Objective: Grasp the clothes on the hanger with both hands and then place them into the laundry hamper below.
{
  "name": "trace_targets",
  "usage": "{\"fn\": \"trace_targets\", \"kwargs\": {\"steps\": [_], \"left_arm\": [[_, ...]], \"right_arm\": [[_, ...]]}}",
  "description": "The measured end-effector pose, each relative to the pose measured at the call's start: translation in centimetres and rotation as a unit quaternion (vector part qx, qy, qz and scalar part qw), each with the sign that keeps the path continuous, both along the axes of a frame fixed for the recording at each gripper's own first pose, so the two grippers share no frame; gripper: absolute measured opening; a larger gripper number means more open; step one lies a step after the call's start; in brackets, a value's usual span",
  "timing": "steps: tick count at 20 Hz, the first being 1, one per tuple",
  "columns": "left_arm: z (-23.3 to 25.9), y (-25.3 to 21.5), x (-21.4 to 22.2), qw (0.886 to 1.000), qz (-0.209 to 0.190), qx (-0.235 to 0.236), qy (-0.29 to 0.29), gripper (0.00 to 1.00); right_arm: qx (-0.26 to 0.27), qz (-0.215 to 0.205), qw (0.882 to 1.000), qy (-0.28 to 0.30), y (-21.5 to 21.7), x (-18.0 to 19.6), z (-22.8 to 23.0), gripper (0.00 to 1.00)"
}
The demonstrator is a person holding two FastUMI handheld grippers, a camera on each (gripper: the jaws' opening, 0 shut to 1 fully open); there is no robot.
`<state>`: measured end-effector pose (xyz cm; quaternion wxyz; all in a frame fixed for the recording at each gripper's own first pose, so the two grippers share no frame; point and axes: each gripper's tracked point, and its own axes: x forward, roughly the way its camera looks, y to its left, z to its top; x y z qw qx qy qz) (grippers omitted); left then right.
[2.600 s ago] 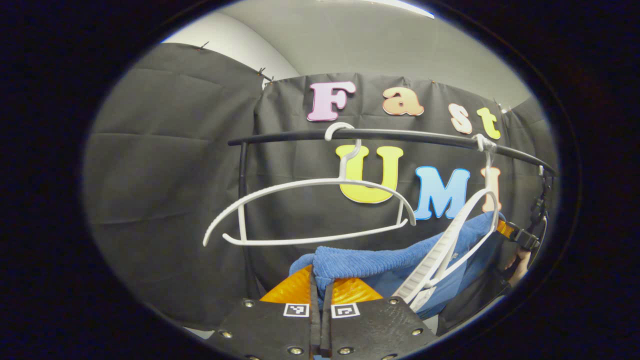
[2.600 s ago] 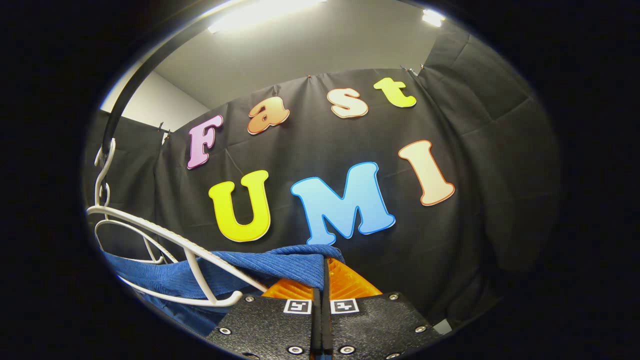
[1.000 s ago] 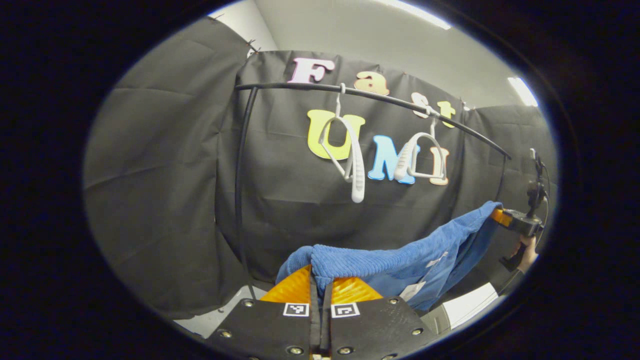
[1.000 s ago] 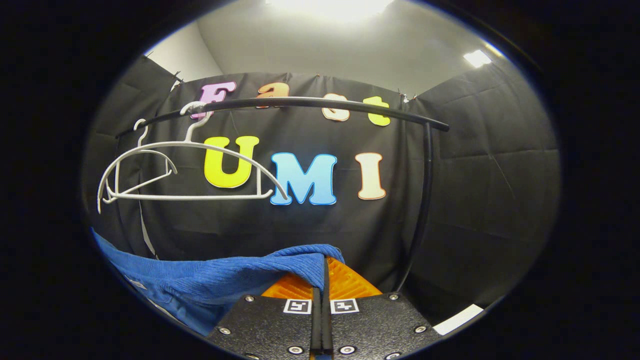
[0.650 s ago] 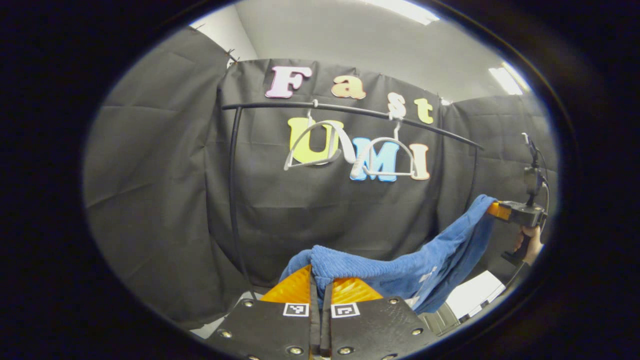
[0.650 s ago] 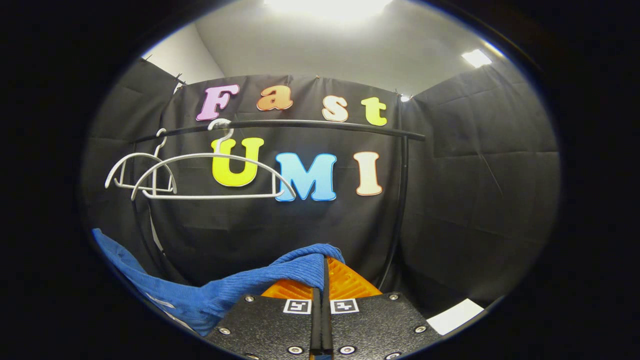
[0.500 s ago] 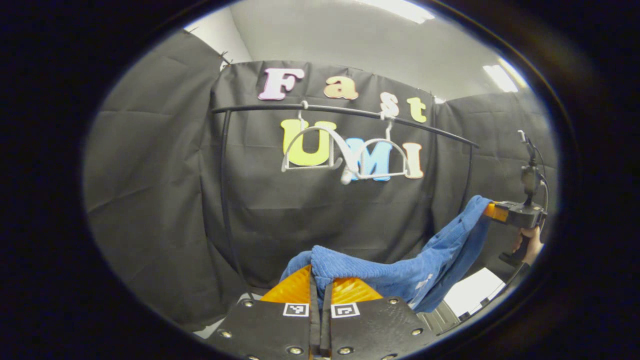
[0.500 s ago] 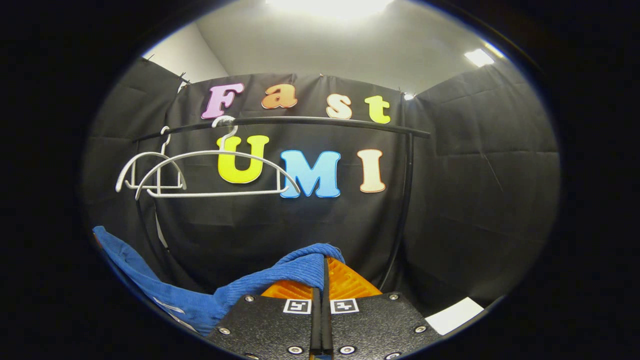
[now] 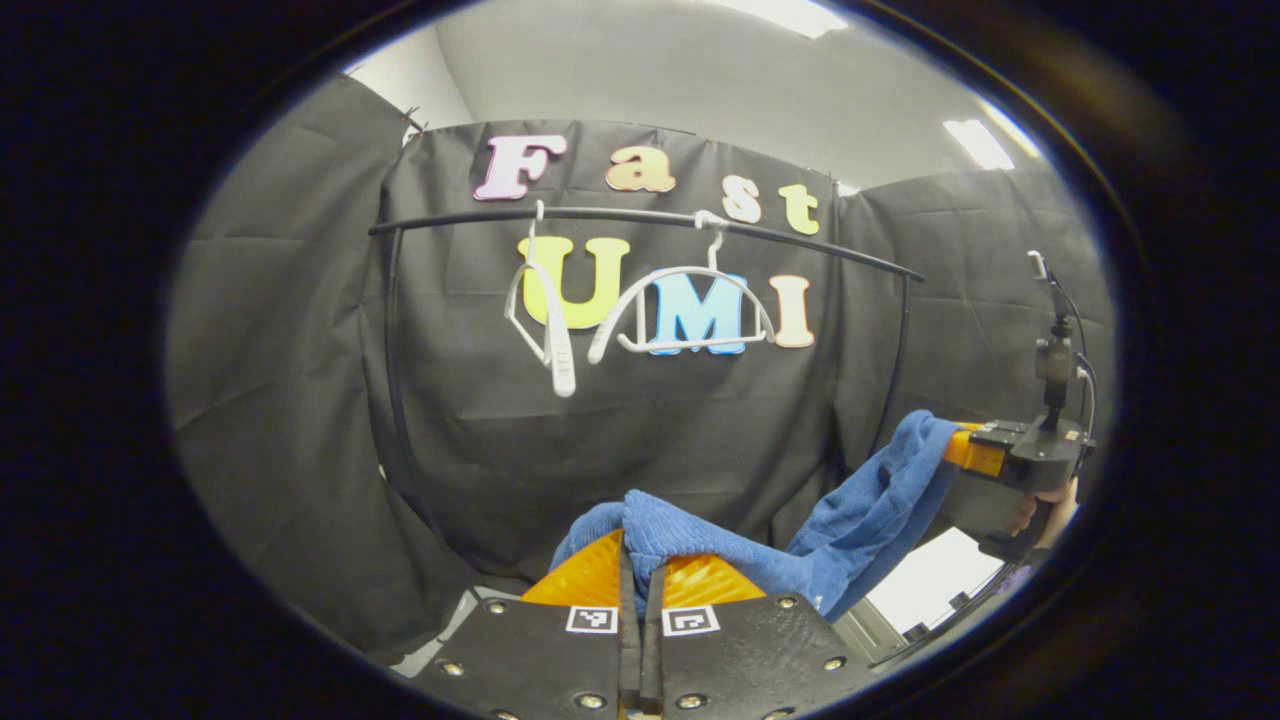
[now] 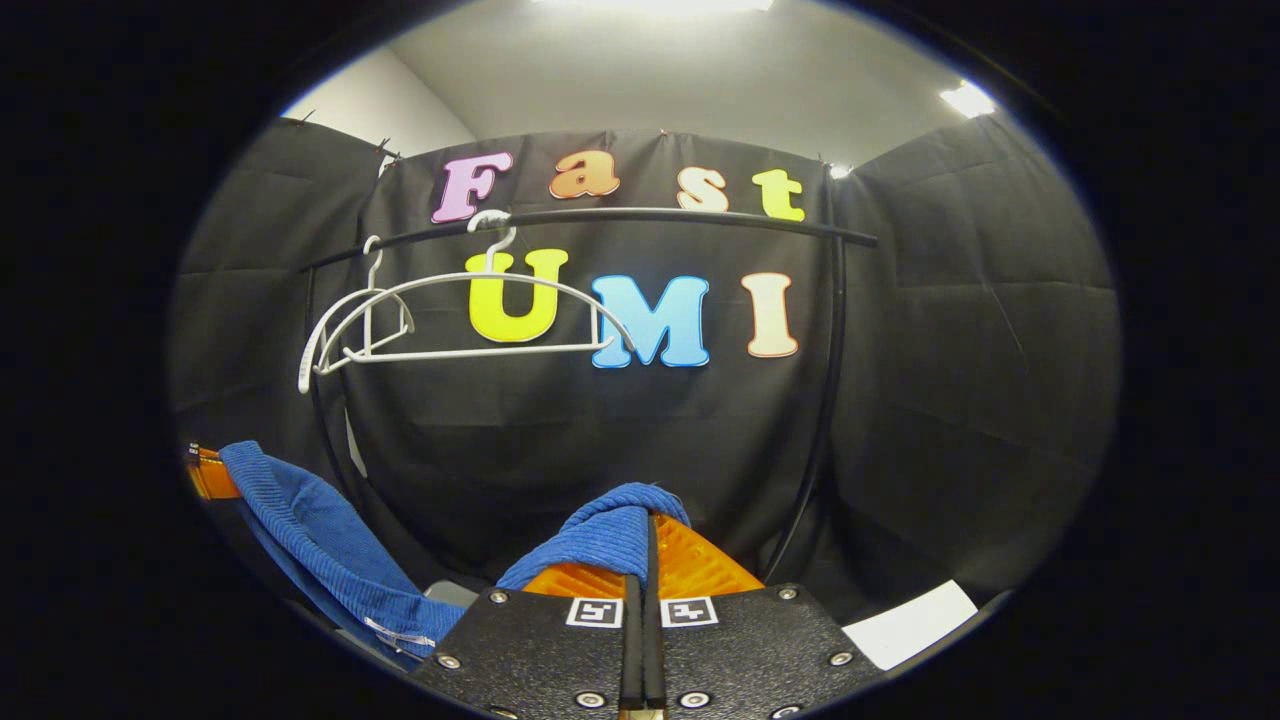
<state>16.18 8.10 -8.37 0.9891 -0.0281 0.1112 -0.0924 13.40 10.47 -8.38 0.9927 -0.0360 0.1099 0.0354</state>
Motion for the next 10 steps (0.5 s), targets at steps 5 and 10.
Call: {"fn": "trace_targets", "kwargs": {"steps": [5,10], "left_arm": [[-2.5,-4.1,0.6,0.999,-0.027,-0.004,0.02,0.01],[-6.7,-6.9,1.5,0.998,-0.031,-0.004,0.049,0.01]], "right_arm": [[0.023,0.008,0.999,0.043,-0.4,-1.2,-3.1,0.0],[0.04,0.01,0.994,0.103,-0.8,-2.1,-8.5,0.0]]}}
